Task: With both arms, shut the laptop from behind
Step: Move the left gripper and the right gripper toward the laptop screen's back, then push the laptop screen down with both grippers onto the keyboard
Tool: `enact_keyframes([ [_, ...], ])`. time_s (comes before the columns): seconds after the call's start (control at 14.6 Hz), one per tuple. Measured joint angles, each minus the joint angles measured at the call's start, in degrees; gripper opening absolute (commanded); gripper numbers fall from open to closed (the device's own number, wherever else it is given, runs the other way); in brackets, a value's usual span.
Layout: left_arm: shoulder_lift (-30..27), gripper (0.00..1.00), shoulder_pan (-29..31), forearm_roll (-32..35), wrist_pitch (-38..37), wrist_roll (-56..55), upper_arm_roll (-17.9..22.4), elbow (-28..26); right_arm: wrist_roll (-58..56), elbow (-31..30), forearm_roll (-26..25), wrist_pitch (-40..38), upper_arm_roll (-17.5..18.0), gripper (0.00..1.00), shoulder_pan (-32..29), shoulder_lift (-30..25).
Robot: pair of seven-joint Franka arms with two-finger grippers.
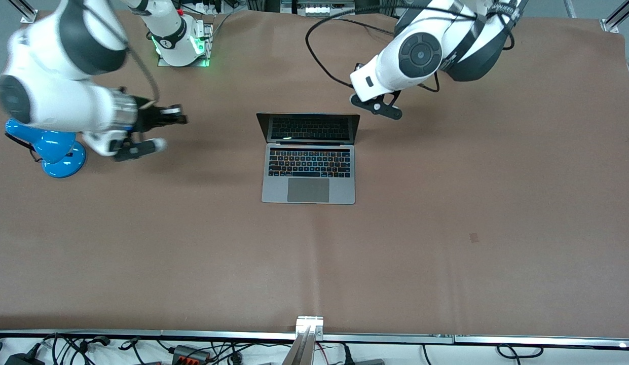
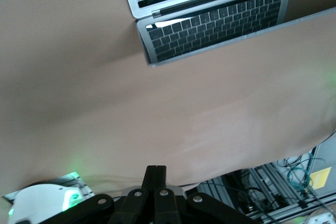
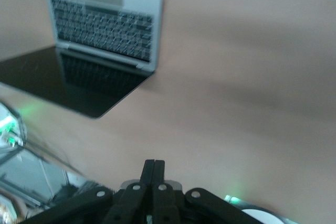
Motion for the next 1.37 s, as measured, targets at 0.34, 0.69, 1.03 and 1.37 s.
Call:
enact_keyframes([
  [0.34, 6.2, 0.0, -3.4, 1.9, 5.5, -3.8, -0.1, -3.1, 2.4, -9.2, 3.7, 10.1, 0.2, 0.0, 11.6, -0.3],
  [0.69, 9.5, 0.0, -5.0, 7.0, 13.8, -4.0, 0.0, -5.0, 12.5, -14.8, 3.7, 19.8, 0.3, 0.0, 21.9, -0.9],
  [1.03, 11.2, 0.0, -4.2, 8.8, 16.8, -4.0, 0.5, -2.6, 12.9, -15.4, 3.7, 25.4, -0.9, 0.0, 21.6, -0.7],
  [1.37, 14.3, 0.0, -4.1, 8.8, 16.9, -4.8, 1.9, 1.8, 12.9, -15.5, 3.7, 29.3, -1.1, 0.0, 21.5, 0.1],
])
